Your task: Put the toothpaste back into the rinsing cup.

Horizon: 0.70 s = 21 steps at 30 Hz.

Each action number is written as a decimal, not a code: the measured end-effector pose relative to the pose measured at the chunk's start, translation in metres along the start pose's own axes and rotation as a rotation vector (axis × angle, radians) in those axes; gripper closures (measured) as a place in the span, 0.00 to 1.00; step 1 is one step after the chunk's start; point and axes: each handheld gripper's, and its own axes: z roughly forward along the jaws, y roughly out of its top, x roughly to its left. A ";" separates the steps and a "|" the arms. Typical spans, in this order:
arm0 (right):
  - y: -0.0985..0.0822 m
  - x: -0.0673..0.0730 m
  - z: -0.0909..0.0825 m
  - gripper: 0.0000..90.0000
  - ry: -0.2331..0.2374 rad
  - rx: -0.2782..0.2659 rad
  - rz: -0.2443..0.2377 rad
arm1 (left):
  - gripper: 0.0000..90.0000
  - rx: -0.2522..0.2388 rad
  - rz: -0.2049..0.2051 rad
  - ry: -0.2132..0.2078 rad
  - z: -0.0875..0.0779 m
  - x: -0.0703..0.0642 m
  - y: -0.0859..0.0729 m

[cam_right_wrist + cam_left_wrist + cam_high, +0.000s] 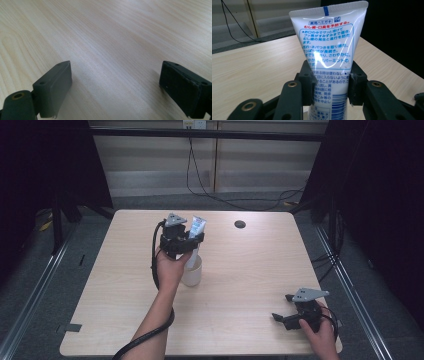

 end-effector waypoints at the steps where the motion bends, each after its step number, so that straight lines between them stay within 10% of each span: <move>1: 0.000 0.000 0.000 0.12 0.000 0.000 0.000 | 0.71 0.000 -0.002 0.001 0.001 0.000 0.000; 21: 0.000 0.000 0.000 0.12 0.002 0.000 0.000 | 0.70 -0.008 -0.007 0.034 0.007 0.004 -0.012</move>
